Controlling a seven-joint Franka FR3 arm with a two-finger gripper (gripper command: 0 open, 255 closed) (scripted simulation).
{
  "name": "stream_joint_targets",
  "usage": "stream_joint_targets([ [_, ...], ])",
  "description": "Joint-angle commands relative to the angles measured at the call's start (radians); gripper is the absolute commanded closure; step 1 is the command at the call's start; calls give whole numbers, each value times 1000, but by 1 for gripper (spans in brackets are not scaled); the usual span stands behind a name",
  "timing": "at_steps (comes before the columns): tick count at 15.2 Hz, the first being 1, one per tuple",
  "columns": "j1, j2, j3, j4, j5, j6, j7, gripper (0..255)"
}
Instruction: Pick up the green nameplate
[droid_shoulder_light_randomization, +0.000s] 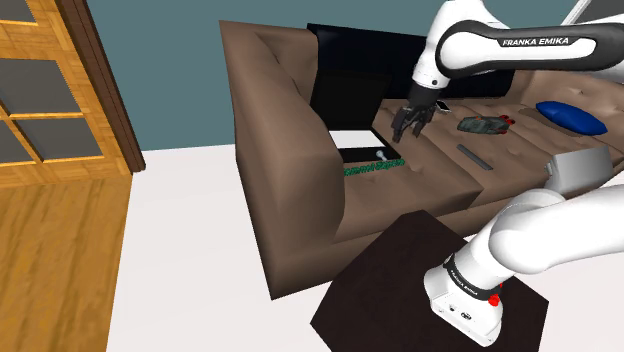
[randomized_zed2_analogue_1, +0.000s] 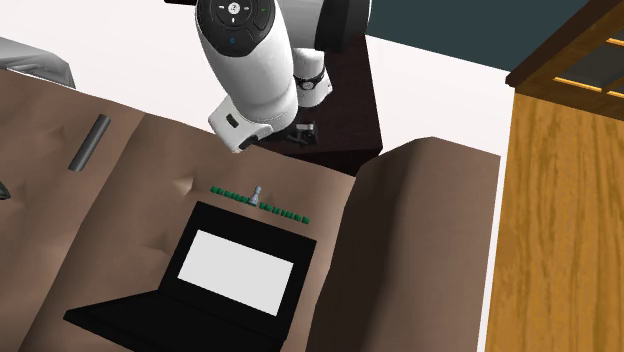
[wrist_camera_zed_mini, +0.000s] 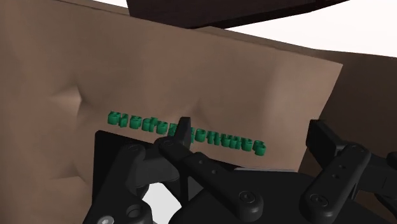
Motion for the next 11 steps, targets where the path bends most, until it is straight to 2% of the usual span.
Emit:
stream_joint_targets([
  [1, -10, 62, -16, -1, -17, 67, -13, 0],
  [11, -51, 402, -86, 62, -69, 356, -68, 0],
])
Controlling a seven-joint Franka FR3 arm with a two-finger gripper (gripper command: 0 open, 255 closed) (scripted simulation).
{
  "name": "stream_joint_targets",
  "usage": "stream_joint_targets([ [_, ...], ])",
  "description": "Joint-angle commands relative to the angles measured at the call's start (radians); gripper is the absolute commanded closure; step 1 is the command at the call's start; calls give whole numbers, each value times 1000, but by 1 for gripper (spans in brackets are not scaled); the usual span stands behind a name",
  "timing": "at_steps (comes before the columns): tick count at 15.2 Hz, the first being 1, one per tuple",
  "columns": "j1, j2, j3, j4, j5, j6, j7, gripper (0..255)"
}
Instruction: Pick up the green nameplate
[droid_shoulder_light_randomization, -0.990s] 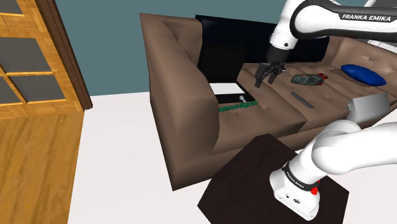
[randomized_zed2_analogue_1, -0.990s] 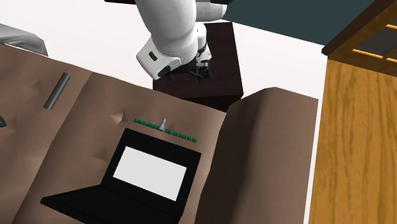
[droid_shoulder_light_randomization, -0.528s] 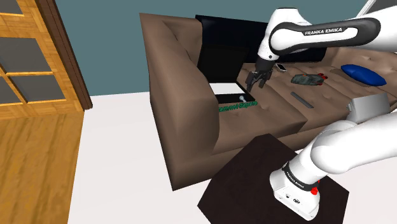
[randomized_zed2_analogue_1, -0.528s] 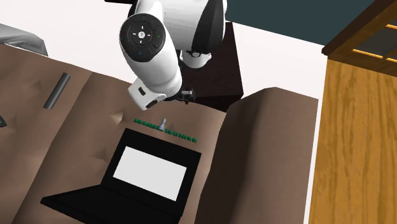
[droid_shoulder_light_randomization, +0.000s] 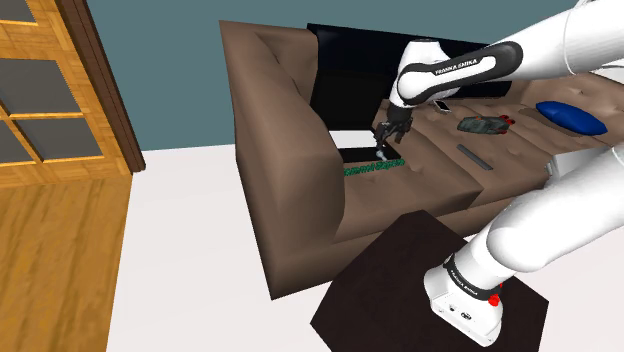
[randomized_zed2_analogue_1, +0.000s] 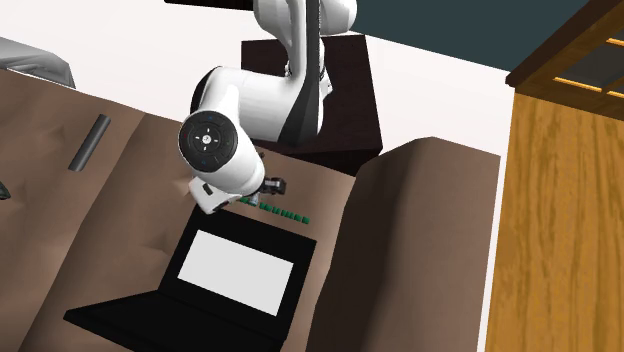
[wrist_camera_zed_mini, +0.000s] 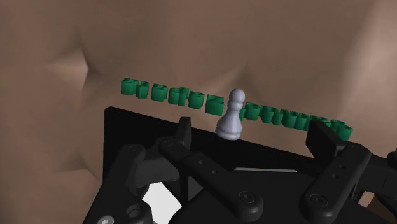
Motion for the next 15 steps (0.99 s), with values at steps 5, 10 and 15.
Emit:
stream_joint_targets([
  [5, -11, 131, -17, 18, -3, 118, -13, 0],
  [10, -11, 177, -19, -1, 2, 183, -13, 0],
  [15, -12, 177, -19, -2, 2, 183, -14, 255],
])
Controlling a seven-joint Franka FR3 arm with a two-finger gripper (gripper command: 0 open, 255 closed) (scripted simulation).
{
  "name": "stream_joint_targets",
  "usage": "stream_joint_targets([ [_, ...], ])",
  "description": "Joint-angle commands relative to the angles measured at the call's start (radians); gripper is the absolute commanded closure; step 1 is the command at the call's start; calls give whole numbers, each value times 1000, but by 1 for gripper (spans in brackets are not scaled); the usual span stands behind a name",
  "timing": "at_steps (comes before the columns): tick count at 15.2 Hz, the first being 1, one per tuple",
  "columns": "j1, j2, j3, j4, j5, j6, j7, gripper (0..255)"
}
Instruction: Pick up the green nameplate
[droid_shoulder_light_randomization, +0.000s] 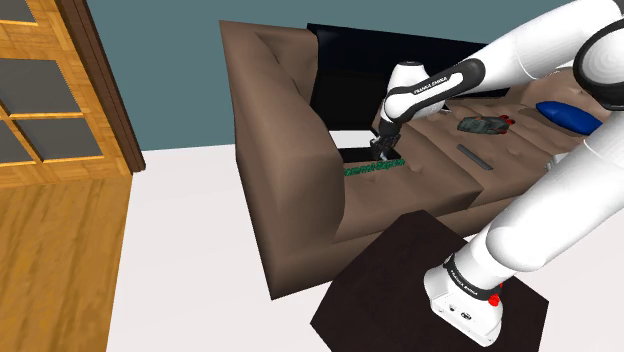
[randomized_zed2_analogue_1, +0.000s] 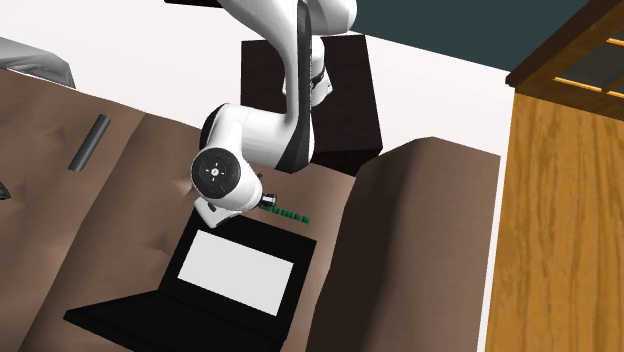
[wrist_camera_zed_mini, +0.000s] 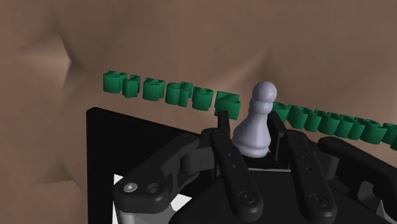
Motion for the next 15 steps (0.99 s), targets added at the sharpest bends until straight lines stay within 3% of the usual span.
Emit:
stream_joint_targets([
  [1, 0, 0, 0, 0, 0, 0, 0, 255],
  [6, 0, 0, 0, 0, 0, 0, 1, 255],
  [15, 2, -85, 4, 44, -8, -127, 1, 255],
])
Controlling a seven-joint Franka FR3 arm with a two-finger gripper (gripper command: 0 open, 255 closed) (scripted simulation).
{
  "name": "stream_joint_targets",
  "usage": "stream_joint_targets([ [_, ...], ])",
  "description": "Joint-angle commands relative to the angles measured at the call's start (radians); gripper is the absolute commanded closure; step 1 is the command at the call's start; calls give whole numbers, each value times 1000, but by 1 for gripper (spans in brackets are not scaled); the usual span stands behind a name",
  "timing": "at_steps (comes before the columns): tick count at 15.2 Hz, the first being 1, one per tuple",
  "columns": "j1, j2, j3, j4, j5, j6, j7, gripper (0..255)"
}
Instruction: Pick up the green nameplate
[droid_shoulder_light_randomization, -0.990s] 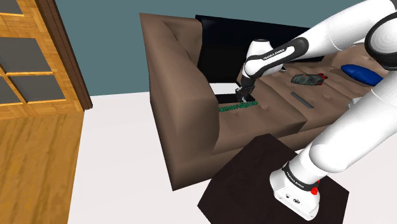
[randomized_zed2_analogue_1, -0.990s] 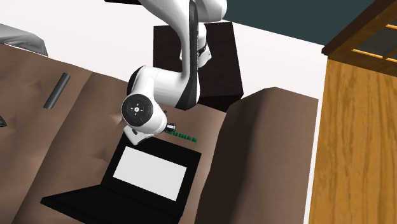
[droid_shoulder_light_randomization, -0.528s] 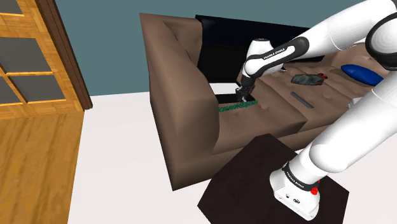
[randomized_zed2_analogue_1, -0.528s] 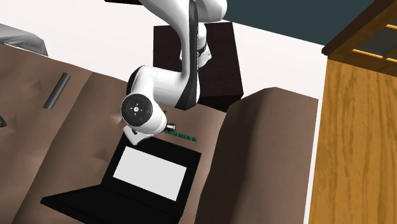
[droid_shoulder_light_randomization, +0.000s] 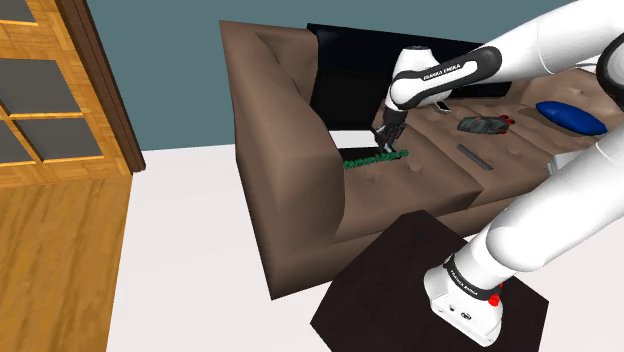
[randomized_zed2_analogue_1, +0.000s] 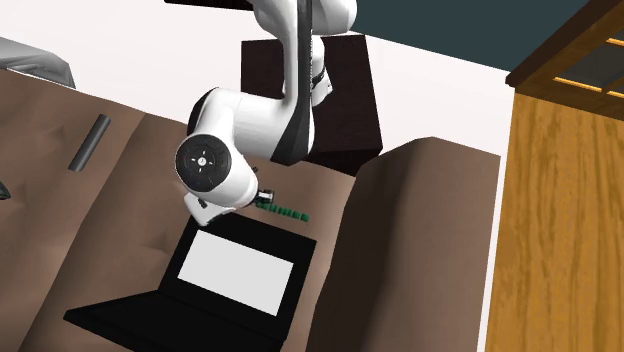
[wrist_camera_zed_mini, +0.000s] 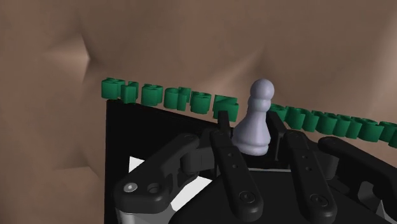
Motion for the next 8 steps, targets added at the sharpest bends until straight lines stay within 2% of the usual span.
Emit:
stream_joint_targets([
  [1, 1, -16, 2, 10, -1, -27, 1, 255],
  [6, 2, -54, 5, 43, -3, -97, 0, 255],
  [8, 2, -55, 5, 44, -3, -100, -1, 255],
])
